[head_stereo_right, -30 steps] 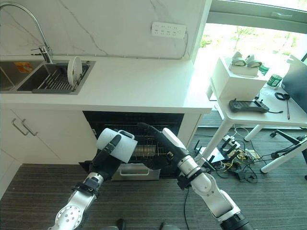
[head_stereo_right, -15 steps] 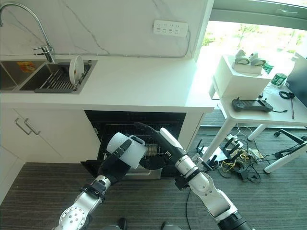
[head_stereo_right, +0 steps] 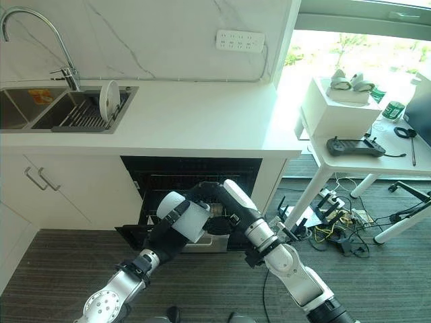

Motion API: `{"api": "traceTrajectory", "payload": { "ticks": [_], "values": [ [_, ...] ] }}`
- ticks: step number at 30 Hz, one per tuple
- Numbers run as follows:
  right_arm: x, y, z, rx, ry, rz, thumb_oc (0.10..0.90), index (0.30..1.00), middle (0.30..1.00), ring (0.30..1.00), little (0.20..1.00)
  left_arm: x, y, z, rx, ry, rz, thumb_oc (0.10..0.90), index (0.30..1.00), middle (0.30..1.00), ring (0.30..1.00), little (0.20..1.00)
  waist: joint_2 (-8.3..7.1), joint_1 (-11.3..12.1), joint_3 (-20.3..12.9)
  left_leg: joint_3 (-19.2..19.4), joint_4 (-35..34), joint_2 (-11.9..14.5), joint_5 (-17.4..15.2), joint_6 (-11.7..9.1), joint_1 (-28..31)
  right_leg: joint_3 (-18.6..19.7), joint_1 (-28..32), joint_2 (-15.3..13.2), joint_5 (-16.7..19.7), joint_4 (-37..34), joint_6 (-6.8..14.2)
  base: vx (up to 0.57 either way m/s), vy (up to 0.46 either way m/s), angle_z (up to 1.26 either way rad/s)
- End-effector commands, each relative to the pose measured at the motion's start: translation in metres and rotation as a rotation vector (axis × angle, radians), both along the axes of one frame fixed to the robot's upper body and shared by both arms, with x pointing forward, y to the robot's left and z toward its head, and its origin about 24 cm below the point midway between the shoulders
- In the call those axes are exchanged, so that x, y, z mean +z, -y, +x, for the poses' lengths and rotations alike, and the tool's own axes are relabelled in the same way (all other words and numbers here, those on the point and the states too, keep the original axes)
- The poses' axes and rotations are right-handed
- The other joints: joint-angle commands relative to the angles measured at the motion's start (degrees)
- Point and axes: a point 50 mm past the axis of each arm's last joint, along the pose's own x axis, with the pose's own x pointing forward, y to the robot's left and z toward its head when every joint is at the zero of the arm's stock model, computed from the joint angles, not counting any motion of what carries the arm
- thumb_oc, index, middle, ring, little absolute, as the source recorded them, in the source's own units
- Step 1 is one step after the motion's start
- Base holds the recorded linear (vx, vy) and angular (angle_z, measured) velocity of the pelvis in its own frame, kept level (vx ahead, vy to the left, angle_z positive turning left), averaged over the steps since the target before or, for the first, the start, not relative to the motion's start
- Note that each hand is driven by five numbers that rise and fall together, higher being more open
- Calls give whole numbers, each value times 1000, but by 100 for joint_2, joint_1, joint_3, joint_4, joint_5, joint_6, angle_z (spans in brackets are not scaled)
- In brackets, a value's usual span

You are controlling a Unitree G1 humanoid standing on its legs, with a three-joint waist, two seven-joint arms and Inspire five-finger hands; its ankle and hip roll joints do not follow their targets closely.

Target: Place the dishes in the dishwasher.

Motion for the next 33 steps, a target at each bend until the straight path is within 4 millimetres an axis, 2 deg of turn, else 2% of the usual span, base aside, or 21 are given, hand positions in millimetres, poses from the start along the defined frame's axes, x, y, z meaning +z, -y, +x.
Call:
{"api": "traceTrajectory", "payload": {
  "ticks": [1, 4, 9, 10, 11, 12, 16, 21, 26, 29, 33],
  "values": [
    [71, -25, -2, 160, 389, 188, 400, 300, 300, 300, 300, 28, 16, 11, -70, 133, 9, 400, 300, 300, 300, 300, -62, 94, -156, 4, 923, -93, -1629, 269, 6, -175, 243, -23, -551, -102, 301, 0, 0, 0],
    [73, -27, -4, 138, 440, 174, 400, 300, 300, 300, 300, 23, 16, 10, -66, 79, 28, 400, 300, 300, 300, 300, -55, 99, -144, 10, 923, -98, -1640, 276, 15, -176, 247, -24, -554, -102, 305, 0, 0, 0],
    [72, -25, -3, 135, 431, 184, 400, 300, 300, 300, 300, 22, 17, 9, -100, 106, 26, 400, 300, 300, 300, 300, -46, 88, -137, 16, 923, -97, -1641, 279, 19, -179, 248, -28, -552, -102, 304, 0, 0, 0],
    [72, -25, -3, 133, 427, 193, 400, 300, 300, 300, 300, 23, 18, 9, -106, 121, 25, 499, 448, 448, 448, 448, -43, 86, -138, 19, 923, -96, -1642, 281, 20, -179, 251, -28, -555, -102, 302, 0, 0, 0],
    [72, -25, -3, 131, 424, 199, 400, 300, 300, 300, 300, 24, 18, 8, -111, 129, 24, 772, 858, 858, 858, 858, -42, 87, -138, 20, 923, -96, -1640, 281, 19, -182, 252, -29, -554, -102, 303, 0, 0, 0],
    [72, -25, -3, 130, 421, 204, 400, 300, 300, 300, 300, 25, 19, 8, -122, 134, 8, 800, 900, 900, 900, 900, -39, 87, -138, 21, 923, -95, -1637, 280, 18, -185, 252, -31, -554, -102, 303, 0, 0, 0],
    [71, -22, -2, 102, 396, 259, 400, 300, 300, 300, 300, 25, 26, 3, -204, 154, -8, 800, 900, 900, 900, 900, -29, 58, -134, 49, 923, -80, -1639, 283, 19, -195, 251, -34, -554, -102, 297, 0, 0, 0],
    [70, -9, 1, 10, 372, 376, 400, 300, 300, 300, 300, 18, 25, 0, -305, 247, 153, 800, 900, 900, 900, 900, 25, -15, -134, 100, 923, -50, -1632, 278, 27, -198, 243, -36, -549, -102, 300, 0, 0, 0],
    [71, 17, 1, -133, 384, 518, 400, 300, 300, 300, 300, 14, 12, 0, -381, 298, 273, 800, 900, 900, 900, 900, 115, -137, -125, 151, 923, -21, -1618, 277, 37, -160, 222, -31, -529, -102, 313, 0, 0, 0],
    [70, 45, -1, -264, 388, 640, 400, 300, 300, 300, 300, 11, 4, -3, -440, 277, 305, 800, 900, 900, 900, 900, 192, -254, -109, 199, 923, 12, -1612, 270, 53, -125, 210, -21, -522, -102, 325, 4, 4, -4],
    [70, 58, -4, -308, 410, 687, 400, 300, 300, 300, 300, 10, -3, -3, -436, 277, 360, 800, 900, 900, 900, 900, 225, -288, -92, 223, 923, 30, -1601, 258, 50, -135, 205, -25, -515, -102, 333, 2, -10, -8]
  ]
}}
